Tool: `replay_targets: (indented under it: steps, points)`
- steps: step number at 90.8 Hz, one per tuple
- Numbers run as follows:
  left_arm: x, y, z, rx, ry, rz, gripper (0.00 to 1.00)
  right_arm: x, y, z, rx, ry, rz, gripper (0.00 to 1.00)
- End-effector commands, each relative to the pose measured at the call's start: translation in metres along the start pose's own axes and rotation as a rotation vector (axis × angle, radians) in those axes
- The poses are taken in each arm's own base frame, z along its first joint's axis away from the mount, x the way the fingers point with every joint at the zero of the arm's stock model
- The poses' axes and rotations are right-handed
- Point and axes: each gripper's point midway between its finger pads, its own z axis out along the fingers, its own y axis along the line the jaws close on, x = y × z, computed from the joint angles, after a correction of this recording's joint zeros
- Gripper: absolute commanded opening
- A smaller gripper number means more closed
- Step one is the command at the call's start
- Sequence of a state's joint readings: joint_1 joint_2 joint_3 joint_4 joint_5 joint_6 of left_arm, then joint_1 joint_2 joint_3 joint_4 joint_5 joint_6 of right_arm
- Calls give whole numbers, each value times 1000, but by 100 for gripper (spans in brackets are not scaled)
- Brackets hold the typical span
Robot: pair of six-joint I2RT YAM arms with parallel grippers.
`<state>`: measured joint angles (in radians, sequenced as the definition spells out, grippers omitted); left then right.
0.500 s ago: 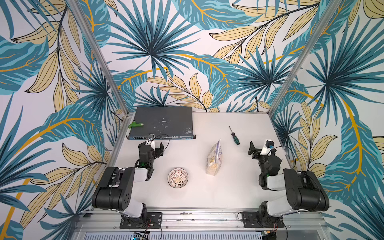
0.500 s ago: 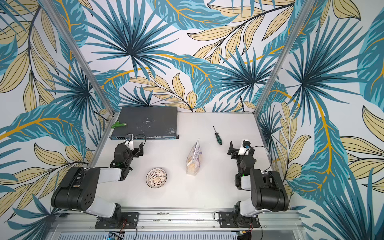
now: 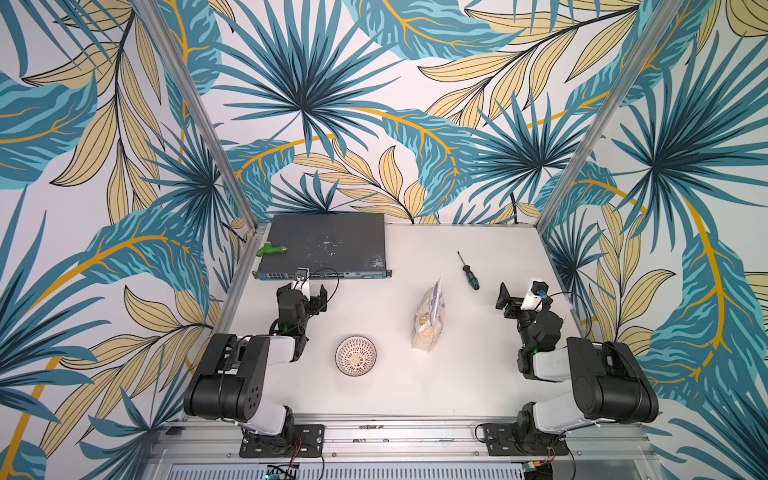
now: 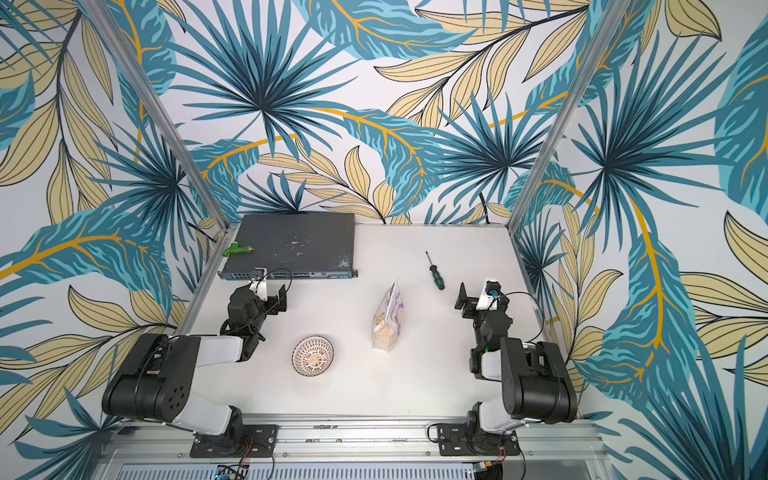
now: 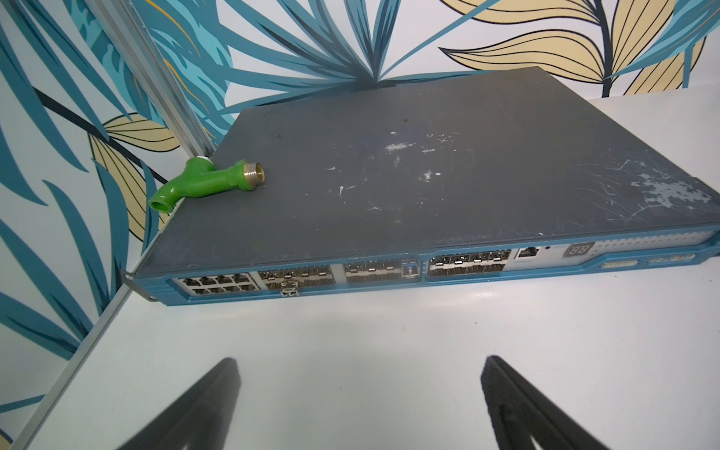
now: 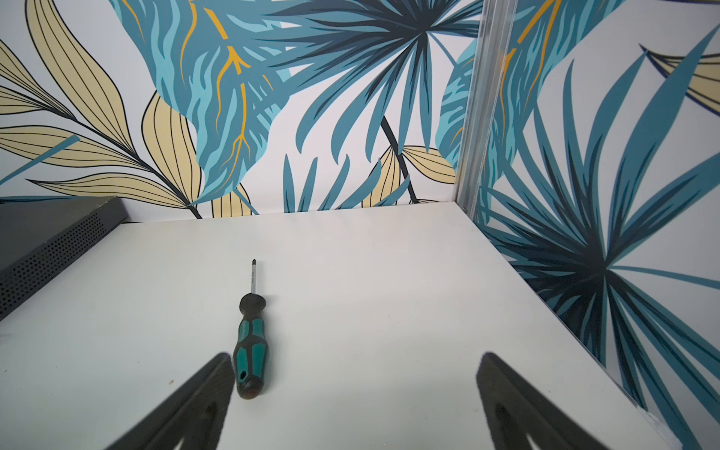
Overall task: Pour the oats into the breakfast bowl
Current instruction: Move the bowl to the center of the board.
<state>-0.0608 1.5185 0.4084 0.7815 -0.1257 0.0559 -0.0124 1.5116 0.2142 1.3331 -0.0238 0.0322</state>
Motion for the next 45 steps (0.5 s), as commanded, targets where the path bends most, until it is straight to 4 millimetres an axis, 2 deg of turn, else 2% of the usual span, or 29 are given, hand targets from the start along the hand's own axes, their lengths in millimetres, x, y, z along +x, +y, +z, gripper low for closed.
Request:
replay_targets:
  steps: [1, 8, 18, 24, 28, 37, 42, 45]
  points:
    - [-9, 0, 0, 5, -32, 0, 100, 1, 0, 1, -4, 3, -12, 100]
    - [-9, 1, 0, 2, -34, 0, 100, -4, 0, -3, -1, -17, -12, 99]
    - [-21, 11, -8, -53, 9, -18, 100, -23, -7, -22, 44, -49, 17, 100]
    - [-41, 33, -19, -166, 49, -102, 100, -38, -14, -37, 88, -84, 52, 100]
    - [-55, 36, -28, -176, 39, -160, 100, -44, -19, -46, 114, -100, 103, 100]
    - [-85, 28, -58, -100, 26, -298, 100, -50, -28, -61, 167, -81, 262, 100]
    - [-78, 48, -81, -227, 92, -514, 100, -50, -26, -66, 160, -47, 311, 100]
    - [-59, 66, -102, -372, 165, -645, 100, -46, -26, -70, 167, -22, 351, 100]
